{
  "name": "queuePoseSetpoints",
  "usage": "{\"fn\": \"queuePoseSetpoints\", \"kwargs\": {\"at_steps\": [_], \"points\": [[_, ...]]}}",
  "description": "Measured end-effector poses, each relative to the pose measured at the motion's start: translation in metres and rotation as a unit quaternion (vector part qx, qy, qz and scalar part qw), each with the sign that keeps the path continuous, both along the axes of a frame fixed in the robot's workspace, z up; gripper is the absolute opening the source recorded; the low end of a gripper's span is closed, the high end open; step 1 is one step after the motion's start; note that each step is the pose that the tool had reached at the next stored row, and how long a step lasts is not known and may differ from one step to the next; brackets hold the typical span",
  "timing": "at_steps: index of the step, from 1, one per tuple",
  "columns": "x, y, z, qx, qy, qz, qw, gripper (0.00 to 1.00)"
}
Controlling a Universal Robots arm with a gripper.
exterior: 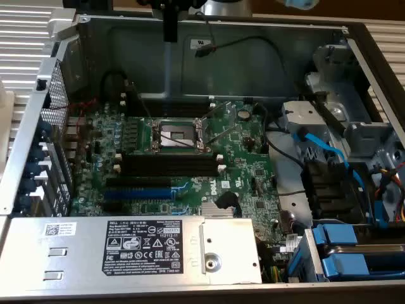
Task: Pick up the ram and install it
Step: 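Reach for the ram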
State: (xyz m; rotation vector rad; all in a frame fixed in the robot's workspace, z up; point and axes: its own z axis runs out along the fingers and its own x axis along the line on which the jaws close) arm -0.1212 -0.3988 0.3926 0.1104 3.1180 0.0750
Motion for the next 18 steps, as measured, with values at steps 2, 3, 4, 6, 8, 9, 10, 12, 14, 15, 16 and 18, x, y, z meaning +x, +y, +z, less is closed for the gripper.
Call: {"fn": "queuePoseSetpoints", "kwargs": {"at_steps": [2, 3, 4, 6, 8, 9, 10, 12, 14, 15, 16, 18], "points": [[0.0, 0.0, 0.0, 0.0, 0.0, 0.0, 1.0, 0.11], [0.0, 0.0, 0.0, 0.0, 0.0, 0.0, 1.0, 0.11], [0.0, 0.0, 0.0, 0.0, 0.0, 0.0, 1.0, 0.11], [0.0, 0.0, 0.0, 0.0, 0.0, 0.0, 1.0, 0.11], [0.0, 0.0, 0.0, 0.0, 0.0, 0.0, 1.0, 0.11], [0.0, 0.0, 0.0, 0.0, 0.0, 0.0, 1.0, 0.11], [0.0, 0.0, 0.0, 0.0, 0.0, 0.0, 1.0, 0.11], [0.0, 0.0, 0.0, 0.0, 0.0, 0.0, 1.0, 0.11], [-0.0004, 0.0, 0.0009, 0.0, 0.0, 0.0, 1.0, 0.11], [-0.0009, 0.0, 0.0024, 0.0, 0.0001, 0.0, 1.0, 0.11], [-0.0015, 0.0, 0.0049, 0.0, 0.0006, 0.0, 1.0, 0.11], [-0.0042, 0.0, 0.0097, 0.0, 0.0032, 0.0, 1.0, 0.11]]}}
